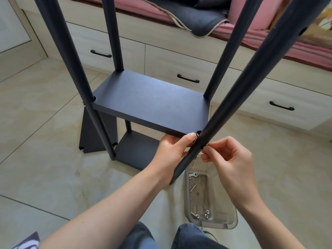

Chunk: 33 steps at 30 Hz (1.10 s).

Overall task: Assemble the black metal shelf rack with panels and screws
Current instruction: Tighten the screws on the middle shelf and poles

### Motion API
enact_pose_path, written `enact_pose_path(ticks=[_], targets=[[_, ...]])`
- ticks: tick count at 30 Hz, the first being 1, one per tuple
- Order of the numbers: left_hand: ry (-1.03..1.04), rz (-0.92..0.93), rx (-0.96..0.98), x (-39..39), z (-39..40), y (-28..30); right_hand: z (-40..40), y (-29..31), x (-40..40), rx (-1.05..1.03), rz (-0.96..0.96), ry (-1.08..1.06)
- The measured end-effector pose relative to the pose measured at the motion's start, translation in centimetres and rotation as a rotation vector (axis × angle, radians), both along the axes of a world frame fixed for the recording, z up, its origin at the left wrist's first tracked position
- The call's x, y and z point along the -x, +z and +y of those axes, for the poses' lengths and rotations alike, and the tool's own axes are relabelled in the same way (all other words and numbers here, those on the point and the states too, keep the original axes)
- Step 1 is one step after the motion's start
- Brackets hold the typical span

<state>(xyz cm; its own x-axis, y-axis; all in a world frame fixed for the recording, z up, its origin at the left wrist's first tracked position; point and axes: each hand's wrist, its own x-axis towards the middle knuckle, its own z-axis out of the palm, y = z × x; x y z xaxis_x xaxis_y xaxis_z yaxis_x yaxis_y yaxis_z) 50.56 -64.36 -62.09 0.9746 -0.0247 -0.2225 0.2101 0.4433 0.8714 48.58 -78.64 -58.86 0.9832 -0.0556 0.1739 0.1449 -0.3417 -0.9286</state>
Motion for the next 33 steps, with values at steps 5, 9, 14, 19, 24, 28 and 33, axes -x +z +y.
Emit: enact_pose_path(ticks=[5, 9, 14, 19, 24, 28, 33], targets=[[0.002, -0.01, -0.027, -0.13, 0.03, -0.14, -0.02, -0.06, -0.14, -0.181, 0.089, -0.005], [0.01, -0.005, -0.054, -0.1, -0.06, -0.24, -0.06, -0.07, -0.18, -0.271, 0.14, 0.006], [0.018, 0.015, -0.057, -0.23, -0.06, -0.21, -0.11, 0.18, -0.19, -0.021, -0.013, 0.057], [-0.007, 0.006, -0.052, -0.29, -0.1, -0.49, -0.25, 0.34, -0.28, 0.002, 0.009, 0.071], [-0.023, -0.018, -0.014, -0.33, 0.04, -0.68, -0.53, 0.19, -0.37, 0.023, 0.041, 0.075], [-0.017, -0.023, 0.027, -0.17, -0.11, -0.52, -0.66, 0.23, -0.29, 0.015, 0.037, 0.108], [-0.022, 0.001, 0.007, -0.1, -0.11, -0.53, -0.77, 0.32, -0.49, 0.057, 0.023, 0.165]])
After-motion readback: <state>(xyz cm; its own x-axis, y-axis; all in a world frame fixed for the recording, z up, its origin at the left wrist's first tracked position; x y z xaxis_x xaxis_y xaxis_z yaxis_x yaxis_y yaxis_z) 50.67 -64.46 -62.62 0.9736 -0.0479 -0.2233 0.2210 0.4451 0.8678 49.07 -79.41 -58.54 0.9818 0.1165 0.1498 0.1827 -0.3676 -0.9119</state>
